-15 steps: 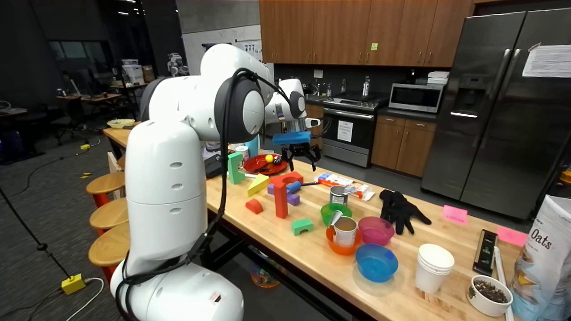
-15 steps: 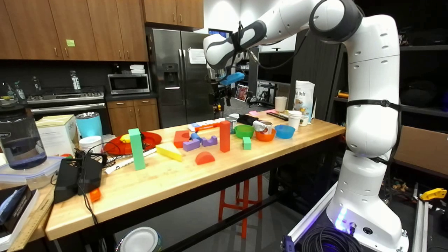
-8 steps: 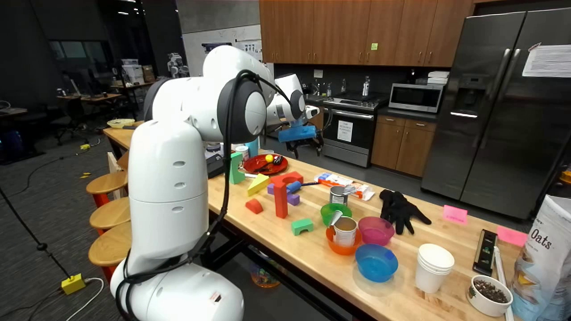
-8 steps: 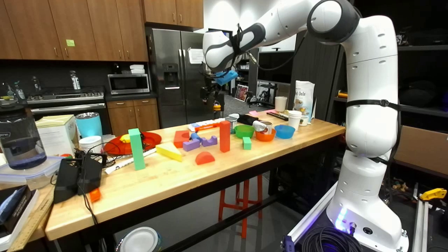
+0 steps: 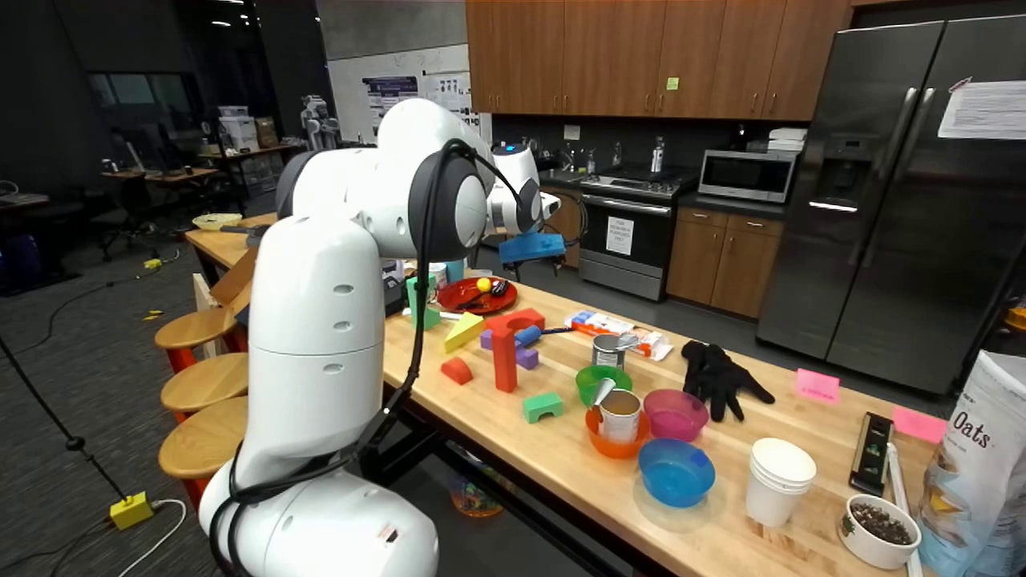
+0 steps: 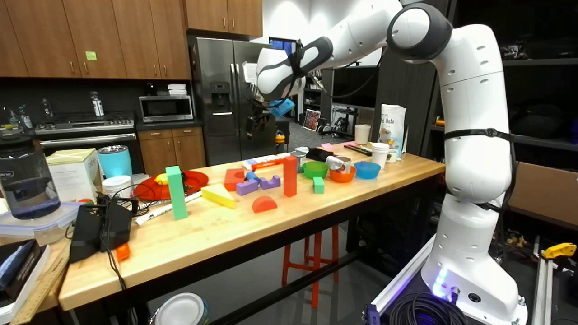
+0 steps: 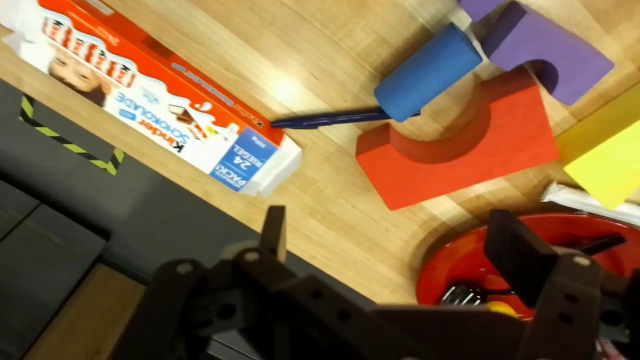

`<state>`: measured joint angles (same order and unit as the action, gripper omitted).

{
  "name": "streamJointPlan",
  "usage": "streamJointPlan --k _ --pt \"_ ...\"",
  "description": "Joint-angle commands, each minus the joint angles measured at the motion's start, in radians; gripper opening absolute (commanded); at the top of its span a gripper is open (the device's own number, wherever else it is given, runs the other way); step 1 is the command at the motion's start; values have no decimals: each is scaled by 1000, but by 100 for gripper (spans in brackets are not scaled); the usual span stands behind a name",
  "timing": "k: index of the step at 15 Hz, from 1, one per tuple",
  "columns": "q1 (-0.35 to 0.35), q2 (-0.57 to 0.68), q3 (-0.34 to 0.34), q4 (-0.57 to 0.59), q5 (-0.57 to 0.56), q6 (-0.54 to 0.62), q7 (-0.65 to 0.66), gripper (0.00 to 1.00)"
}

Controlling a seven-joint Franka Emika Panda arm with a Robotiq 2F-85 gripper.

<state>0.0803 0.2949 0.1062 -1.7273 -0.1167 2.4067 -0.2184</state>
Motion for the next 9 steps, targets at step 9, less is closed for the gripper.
streamJointPlan --k 9 --pt "-3 -8 57 -17 187 -276 -123 100"
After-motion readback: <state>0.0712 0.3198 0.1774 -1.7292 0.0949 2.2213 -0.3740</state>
